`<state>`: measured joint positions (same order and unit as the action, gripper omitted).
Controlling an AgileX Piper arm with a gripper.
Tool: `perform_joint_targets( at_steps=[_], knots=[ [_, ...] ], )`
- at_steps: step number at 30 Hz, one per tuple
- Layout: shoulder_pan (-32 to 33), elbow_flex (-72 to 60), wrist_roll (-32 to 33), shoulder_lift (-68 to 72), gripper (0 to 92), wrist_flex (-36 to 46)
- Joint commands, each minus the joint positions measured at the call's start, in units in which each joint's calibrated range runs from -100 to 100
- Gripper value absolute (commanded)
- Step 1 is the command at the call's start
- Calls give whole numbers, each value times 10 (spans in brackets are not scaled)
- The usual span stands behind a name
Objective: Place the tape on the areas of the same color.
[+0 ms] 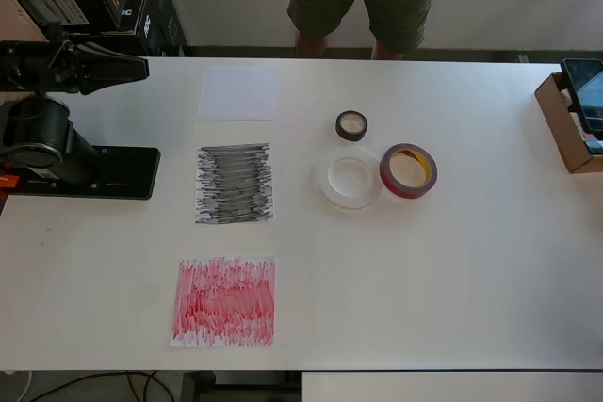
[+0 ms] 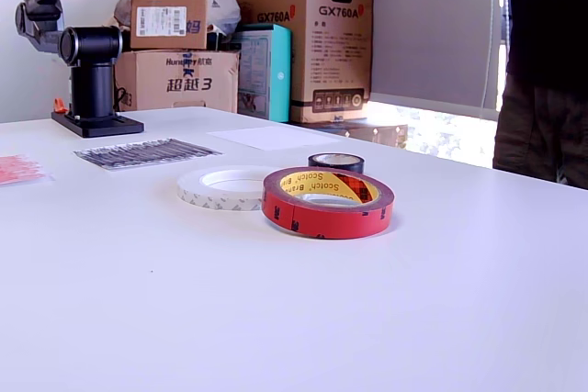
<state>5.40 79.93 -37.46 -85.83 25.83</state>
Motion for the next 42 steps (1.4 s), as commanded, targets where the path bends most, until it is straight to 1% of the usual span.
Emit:
perform_joint_targets(
  at_steps=[1,8,18,20,27,36,42],
  knots=[
    [-6,-69,4,156,226,7],
    [-9,-121,4,296,228,7],
    [-10,-126,-2,428,228,2],
    [-18,-126,-3,458,228,-28],
    [-46,-127,-5,606,228,-184],
    [-52,-235,-4,728,228,-189],
    [-53,-278,-4,796,228,-189]
  ],
)
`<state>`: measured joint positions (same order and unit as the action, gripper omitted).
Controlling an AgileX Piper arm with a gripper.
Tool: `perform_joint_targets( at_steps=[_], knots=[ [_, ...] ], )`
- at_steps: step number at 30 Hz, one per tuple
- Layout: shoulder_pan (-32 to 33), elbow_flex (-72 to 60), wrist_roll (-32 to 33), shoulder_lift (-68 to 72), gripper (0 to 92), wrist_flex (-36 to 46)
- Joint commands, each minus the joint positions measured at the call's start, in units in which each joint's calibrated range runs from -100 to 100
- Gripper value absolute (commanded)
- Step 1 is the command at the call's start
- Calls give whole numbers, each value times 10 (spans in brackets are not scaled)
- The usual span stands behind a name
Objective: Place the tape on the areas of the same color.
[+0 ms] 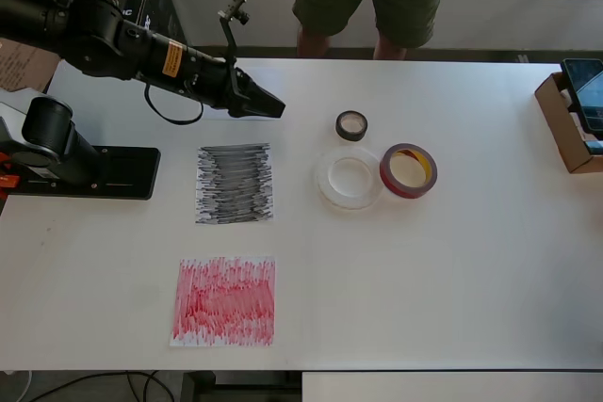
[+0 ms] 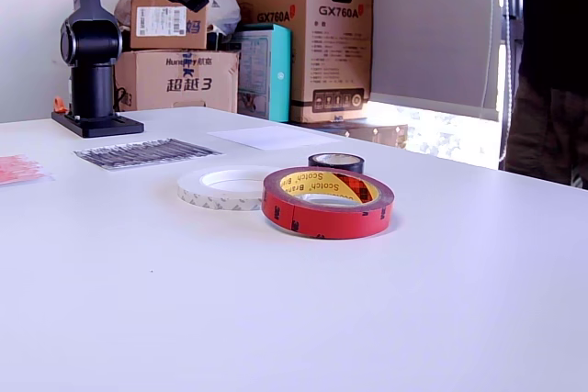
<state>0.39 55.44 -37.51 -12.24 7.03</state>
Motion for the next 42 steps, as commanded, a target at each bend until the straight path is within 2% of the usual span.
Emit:
perform_joint_targets(
  at_steps=[1,14,27,42],
  knots=[
    [-3,-37,-3,70,228,-1],
    [-3,-108,-4,214,229,-1],
    [-3,-282,-3,371,229,-1],
    [-9,-402,-3,518,230,-1]
  ],
)
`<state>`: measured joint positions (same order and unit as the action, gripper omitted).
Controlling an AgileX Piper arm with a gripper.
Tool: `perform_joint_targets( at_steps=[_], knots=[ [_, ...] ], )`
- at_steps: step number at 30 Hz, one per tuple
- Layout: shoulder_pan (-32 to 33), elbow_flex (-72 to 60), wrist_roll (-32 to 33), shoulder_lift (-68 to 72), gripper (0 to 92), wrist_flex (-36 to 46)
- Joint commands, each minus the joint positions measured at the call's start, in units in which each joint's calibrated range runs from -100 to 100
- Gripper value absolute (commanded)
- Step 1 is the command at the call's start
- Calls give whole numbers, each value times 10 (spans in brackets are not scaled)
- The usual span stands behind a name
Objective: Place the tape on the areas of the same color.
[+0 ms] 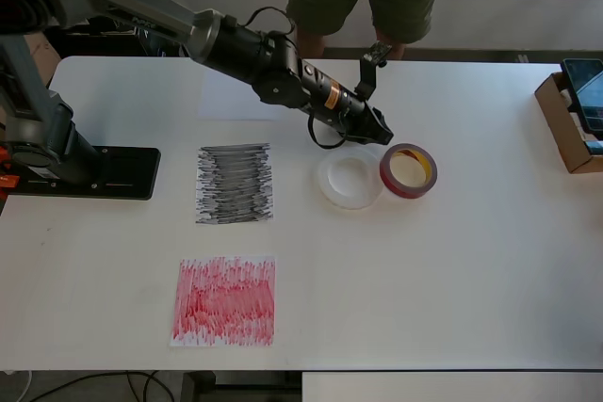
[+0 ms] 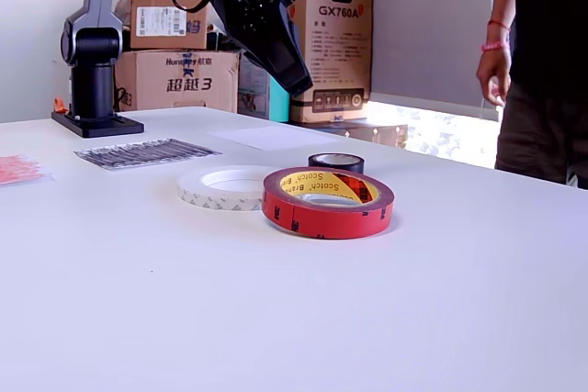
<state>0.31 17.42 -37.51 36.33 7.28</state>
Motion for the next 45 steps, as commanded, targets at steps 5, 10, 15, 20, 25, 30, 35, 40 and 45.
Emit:
perform_joint_targets(
  at_steps=[5,10,15,20,25,30,35,40,45],
  knots=[
    [-15,-49,-3,73,250,-4],
    [-19,-55,-1,91,306,-3],
    [-19,-50,-2,93,306,-3],
    [-16,-46,-2,94,313,-2],
    [-12,-49,-3,94,373,-2],
    [-6,-55,-4,103,375,-3],
    [-4,-55,-4,111,375,-3],
    [-4,-56,3,111,375,-12],
    [-5,-56,4,105,381,-12]
  ],
)
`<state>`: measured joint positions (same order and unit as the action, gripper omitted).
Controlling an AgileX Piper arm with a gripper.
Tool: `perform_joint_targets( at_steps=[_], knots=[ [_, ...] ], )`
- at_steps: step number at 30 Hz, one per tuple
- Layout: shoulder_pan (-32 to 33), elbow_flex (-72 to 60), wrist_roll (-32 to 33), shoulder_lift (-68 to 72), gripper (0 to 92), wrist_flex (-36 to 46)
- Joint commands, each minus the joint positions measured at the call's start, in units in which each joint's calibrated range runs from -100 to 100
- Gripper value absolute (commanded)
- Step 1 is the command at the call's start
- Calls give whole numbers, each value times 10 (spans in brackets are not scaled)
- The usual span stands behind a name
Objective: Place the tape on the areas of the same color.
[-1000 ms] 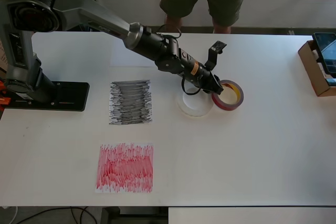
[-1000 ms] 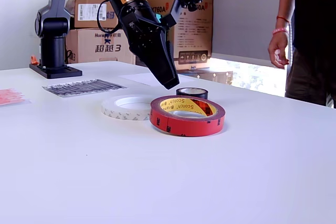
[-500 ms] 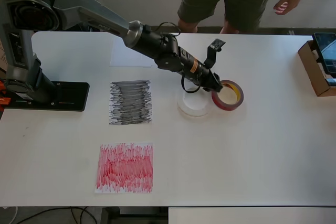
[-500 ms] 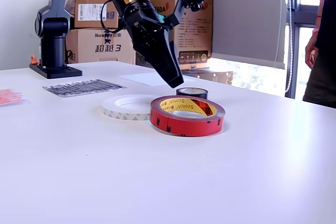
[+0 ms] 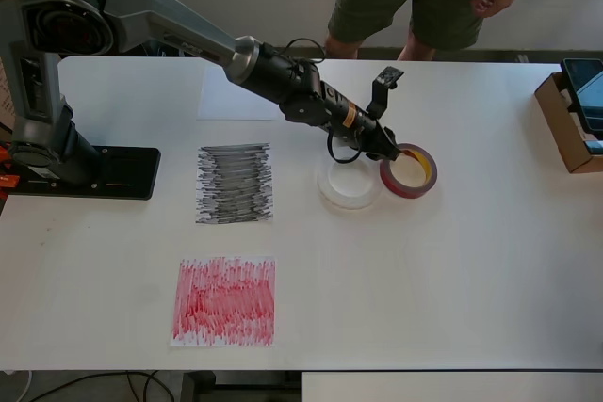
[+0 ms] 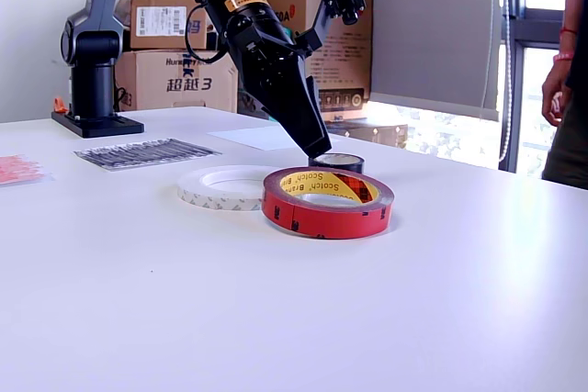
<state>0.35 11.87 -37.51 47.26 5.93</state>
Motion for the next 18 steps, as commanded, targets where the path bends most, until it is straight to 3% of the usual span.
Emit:
perform_joint_targets(
  at_steps=[1,18],
  knots=[
    [-6,0,4,-4,381,1],
    [-4,5,1,3,383,1]
  ],
)
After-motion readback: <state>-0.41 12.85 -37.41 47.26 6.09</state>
